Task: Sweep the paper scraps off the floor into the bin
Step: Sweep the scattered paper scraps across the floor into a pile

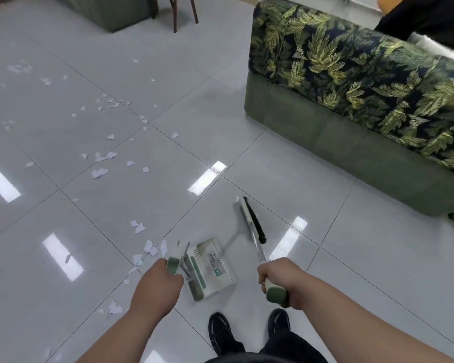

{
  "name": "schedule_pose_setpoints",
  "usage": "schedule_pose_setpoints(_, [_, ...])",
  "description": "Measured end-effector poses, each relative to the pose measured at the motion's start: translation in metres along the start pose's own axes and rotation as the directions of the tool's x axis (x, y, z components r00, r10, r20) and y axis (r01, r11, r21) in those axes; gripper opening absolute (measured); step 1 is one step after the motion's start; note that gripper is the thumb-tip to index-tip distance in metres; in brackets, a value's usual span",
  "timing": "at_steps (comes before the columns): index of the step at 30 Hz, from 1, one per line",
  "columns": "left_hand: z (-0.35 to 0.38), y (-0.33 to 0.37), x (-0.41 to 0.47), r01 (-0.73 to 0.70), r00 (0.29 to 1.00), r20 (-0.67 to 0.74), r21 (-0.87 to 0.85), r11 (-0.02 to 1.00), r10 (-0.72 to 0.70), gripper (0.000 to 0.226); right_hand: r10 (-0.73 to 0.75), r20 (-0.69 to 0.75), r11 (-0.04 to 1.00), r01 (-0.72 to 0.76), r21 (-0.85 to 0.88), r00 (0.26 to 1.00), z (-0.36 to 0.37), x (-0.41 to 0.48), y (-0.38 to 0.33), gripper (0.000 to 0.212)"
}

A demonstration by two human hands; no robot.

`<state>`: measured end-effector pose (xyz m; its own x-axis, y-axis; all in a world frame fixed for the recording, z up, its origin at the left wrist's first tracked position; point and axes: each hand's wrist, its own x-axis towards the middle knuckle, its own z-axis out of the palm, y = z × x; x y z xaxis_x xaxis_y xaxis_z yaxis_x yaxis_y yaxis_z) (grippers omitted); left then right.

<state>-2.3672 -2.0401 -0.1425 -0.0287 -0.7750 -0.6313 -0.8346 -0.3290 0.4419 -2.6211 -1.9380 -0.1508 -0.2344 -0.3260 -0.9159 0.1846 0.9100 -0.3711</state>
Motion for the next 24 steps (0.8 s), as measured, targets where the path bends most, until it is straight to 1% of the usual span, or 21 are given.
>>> schedule_pose_setpoints(4, [-0.011,-0.012,-0.004,0.072,0.997,-0.038,-0.053,0.996,-0.074,0.009,-0.025,0.132,0.998,0.031,-0.047,0.991,0.021,-0.007,-0.033,0.017])
schedule_pose_setpoints(7, [-0.014,-0.017,-0.007,0.125,0.99,-0.059,-0.074,0.989,-0.129,0.009,-0.036,0.212,0.997,0.049,-0.057,0.977,0.021,-0.013,-0.059,0.012])
schedule_pose_setpoints(12, [-0.012,-0.011,-0.012,0.189,0.972,-0.106,-0.163,0.968,-0.208,0.011,-0.036,0.282,0.999,0.039,-0.006,0.959,-0.005,-0.016,-0.094,0.025])
schedule_pose_setpoints(15, [-0.007,-0.003,-0.019,0.217,0.961,-0.132,-0.191,0.957,-0.244,0.012,-0.067,0.283,0.993,0.09,-0.07,0.957,-0.022,-0.02,-0.11,0.022])
schedule_pose_setpoints(19, [0.008,0.008,-0.026,0.263,0.935,-0.182,-0.222,0.939,-0.305,0.012,-0.095,0.267,0.978,0.139,-0.152,0.959,-0.043,-0.025,-0.13,0.011])
schedule_pose_setpoints(21, [0.015,0.013,-0.03,0.281,0.92,-0.21,-0.236,0.93,-0.331,0.012,-0.105,0.248,0.969,0.155,-0.194,0.963,-0.056,-0.02,-0.135,0.01])
schedule_pose_setpoints(24, [0.026,0.018,-0.041,0.31,0.892,-0.235,-0.301,0.902,-0.386,0.014,-0.103,0.224,0.954,0.16,-0.254,0.969,-0.074,-0.007,-0.138,0.009])
